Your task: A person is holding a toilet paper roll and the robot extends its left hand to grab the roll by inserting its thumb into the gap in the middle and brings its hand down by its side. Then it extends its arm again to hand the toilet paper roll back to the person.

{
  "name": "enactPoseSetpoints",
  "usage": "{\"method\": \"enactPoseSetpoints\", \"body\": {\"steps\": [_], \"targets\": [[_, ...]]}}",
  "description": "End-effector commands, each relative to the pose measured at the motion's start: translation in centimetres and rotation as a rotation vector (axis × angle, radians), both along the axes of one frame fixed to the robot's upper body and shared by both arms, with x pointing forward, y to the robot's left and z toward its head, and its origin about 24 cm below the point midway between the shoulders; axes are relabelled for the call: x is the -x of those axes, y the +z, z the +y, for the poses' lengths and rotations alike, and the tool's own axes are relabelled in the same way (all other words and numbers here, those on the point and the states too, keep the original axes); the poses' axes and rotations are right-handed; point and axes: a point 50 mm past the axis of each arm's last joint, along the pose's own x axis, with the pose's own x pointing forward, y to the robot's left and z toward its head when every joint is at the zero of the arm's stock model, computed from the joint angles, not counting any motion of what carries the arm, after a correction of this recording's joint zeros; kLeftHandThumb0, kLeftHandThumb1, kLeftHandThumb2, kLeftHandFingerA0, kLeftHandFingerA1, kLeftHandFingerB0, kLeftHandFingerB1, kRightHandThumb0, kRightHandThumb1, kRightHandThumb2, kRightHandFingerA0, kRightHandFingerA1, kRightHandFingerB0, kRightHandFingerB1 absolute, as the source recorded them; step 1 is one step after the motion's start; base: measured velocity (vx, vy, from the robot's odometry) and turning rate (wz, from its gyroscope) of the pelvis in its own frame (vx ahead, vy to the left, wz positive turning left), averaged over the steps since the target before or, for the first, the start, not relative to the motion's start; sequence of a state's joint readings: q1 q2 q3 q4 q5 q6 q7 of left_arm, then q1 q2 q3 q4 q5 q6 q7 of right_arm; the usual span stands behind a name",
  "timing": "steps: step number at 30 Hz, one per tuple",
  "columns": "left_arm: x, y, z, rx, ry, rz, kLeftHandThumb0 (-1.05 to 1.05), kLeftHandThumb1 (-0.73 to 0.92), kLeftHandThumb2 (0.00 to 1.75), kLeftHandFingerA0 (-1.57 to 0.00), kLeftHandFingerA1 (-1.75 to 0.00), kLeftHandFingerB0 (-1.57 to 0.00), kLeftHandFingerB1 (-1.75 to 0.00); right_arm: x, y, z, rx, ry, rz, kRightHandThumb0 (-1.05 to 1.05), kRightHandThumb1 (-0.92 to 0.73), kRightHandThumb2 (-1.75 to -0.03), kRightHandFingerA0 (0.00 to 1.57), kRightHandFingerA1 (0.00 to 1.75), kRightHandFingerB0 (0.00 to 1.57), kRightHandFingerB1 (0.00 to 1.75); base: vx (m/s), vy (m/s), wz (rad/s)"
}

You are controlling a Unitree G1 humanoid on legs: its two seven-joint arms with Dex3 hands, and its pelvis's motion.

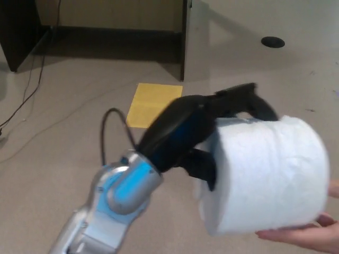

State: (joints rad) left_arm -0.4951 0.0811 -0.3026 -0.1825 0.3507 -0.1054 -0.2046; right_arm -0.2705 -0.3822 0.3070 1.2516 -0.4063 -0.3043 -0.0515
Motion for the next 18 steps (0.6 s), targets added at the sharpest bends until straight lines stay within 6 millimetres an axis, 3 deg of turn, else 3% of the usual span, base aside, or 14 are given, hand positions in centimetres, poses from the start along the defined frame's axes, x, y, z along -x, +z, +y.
{"method": "enactPoseSetpoints", "body": {"steps": [1,4,9,10,12,14,16,18], "targets": [[-0.3,0.3,3.2,0.079,0.042,-0.013,-0.03,0.73,0.88,-0.79,-1.52,-0.69,-1.28,0.2,0.0,-0.5,0.017,0.005,0.018,-0.36,-0.67,-0.60,0.74,0.60,0.55,0.43,0.00,0.000,0.00],[-0.2,0.8,5.2,0.126,0.081,-0.022,0.01,0.69,0.91,-0.90,-1.51,-0.75,-1.21,0.4,-0.1,-0.3,0.014,0.008,0.016,-0.35,-0.67,-0.60,0.74,0.59,0.54,0.43,0.00,0.000,0.00],[0.5,1.1,8.0,0.160,0.140,-0.043,0.02,0.69,0.97,-0.88,-1.47,-0.74,-1.22,0.6,-0.2,-0.3,0.020,0.009,0.024,-0.35,-0.68,-0.60,0.75,0.60,0.55,0.42,0.00,0.000,0.00],[0.7,0.7,8.9,0.170,0.162,-0.038,0.05,0.70,0.93,-0.94,-1.44,-0.77,-1.16,0.6,-0.3,-0.3,0.018,0.004,0.025,-0.35,-0.68,-0.60,0.74,0.58,0.55,0.42,0.00,0.000,0.00],[1.1,-0.6,11.0,0.183,0.221,0.016,0.02,0.70,0.93,-0.91,-1.53,-0.73,-1.22,0.5,-0.3,-0.3,0.015,-0.002,0.028,-0.35,-0.68,-0.61,0.73,0.57,0.54,0.42,0.00,0.000,0.00],[1.5,-1.7,12.1,0.187,0.249,0.044,0.04,0.72,0.91,-0.91,-1.49,-0.73,-1.18,0.5,-0.3,-0.2,0.016,0.001,0.029,-0.35,-0.68,-0.61,0.73,0.55,0.54,0.42,0.00,0.000,0.00],[2.2,-4.1,14.0,0.171,0.347,0.124,0.08,0.70,0.92,-0.98,-1.39,-0.77,-1.18,0.5,-0.3,-0.2,0.018,0.005,0.031,-0.35,-0.68,-0.61,0.73,0.54,0.54,0.42,0.00,0.000,0.00],[3.3,-7.4,15.8,0.204,0.417,0.240,0.01,0.75,0.85,-0.87,-1.45,-0.73,-1.22,0.6,-0.2,-0.4,0.025,0.010,0.029,-0.36,-0.68,-0.61,0.74,0.59,0.55,0.42,0.00,0.000,0.00]]}}
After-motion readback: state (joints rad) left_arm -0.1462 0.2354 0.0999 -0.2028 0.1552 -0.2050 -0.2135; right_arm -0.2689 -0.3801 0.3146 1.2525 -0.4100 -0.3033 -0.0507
